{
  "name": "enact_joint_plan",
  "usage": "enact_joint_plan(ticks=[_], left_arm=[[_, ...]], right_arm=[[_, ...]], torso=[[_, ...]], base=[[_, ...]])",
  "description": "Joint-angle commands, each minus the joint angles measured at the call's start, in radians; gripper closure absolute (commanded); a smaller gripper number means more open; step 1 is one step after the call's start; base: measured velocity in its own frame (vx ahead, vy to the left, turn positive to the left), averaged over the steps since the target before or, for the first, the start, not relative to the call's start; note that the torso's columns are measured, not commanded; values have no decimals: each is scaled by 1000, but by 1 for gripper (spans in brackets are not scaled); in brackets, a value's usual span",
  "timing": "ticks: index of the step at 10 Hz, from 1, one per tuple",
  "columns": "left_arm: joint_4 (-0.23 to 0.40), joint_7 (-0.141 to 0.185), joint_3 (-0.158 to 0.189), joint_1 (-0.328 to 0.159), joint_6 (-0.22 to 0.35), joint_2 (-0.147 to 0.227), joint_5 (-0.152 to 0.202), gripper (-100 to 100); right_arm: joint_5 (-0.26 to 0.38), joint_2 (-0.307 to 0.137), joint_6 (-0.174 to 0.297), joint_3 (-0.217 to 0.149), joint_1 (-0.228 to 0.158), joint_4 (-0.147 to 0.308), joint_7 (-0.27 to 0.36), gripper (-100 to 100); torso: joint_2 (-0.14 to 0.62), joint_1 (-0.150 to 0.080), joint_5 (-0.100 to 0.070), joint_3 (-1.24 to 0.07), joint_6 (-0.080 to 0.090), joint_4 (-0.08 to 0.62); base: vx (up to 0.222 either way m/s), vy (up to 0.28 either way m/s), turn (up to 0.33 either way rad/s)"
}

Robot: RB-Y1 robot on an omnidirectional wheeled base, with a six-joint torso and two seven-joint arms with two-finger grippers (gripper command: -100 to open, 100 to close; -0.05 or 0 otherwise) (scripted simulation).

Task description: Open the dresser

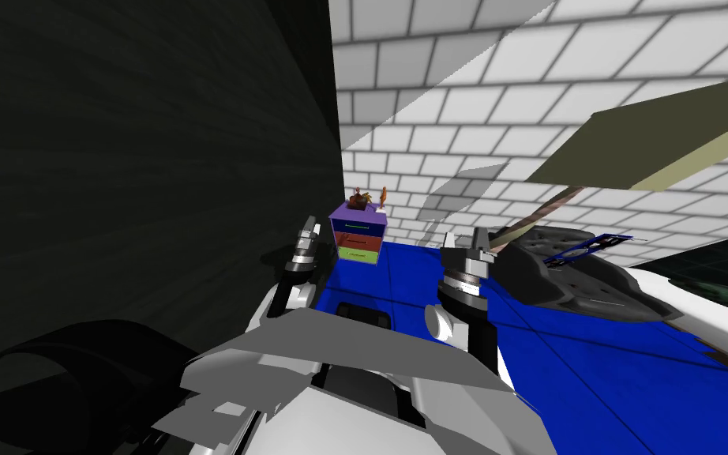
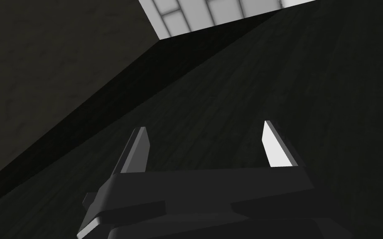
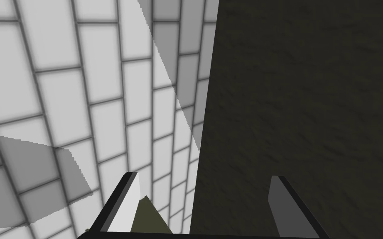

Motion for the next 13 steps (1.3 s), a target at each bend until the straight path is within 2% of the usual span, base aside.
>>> enact_joint_plan(ticks=[1,4,5,6,9,12,13], left_arm=[[0,0,0,0,0,0,0,0],[0,0,0,0,0,0,0,0],[15,-1,1,-4,-11,33,0,-100],[30,-2,1,-8,-23,54,1,-100],[103,-7,4,-28,-76,106,3,-100],[195,-16,8,-56,-153,131,6,-100],[209,-16,8,-56,-153,131,6,-100]], right_arm=[[0,0,0,0,0,0,0,0],[0,0,0,0,0,0,0,0],[0,0,0,0,0,0,0,0],[0,0,0,0,0,0,0,0],[0,0,0,0,0,0,0,0],[0,0,0,0,0,0,0,0],[0,0,0,0,0,0,0,0]], torso=[[74,0,0,-147,0,74],[296,0,0,-590,0,295],[369,0,0,-738,0,369],[402,0,0,-807,0,402],[414,0,0,-833,0,415],[415,-1,0,-832,0,416],[416,-1,0,-832,0,416]], base=[[0,0,0],[0,0,0],[24,-8,11],[45,-15,27],[73,-24,31],[112,-57,52],[80,-44,11]])
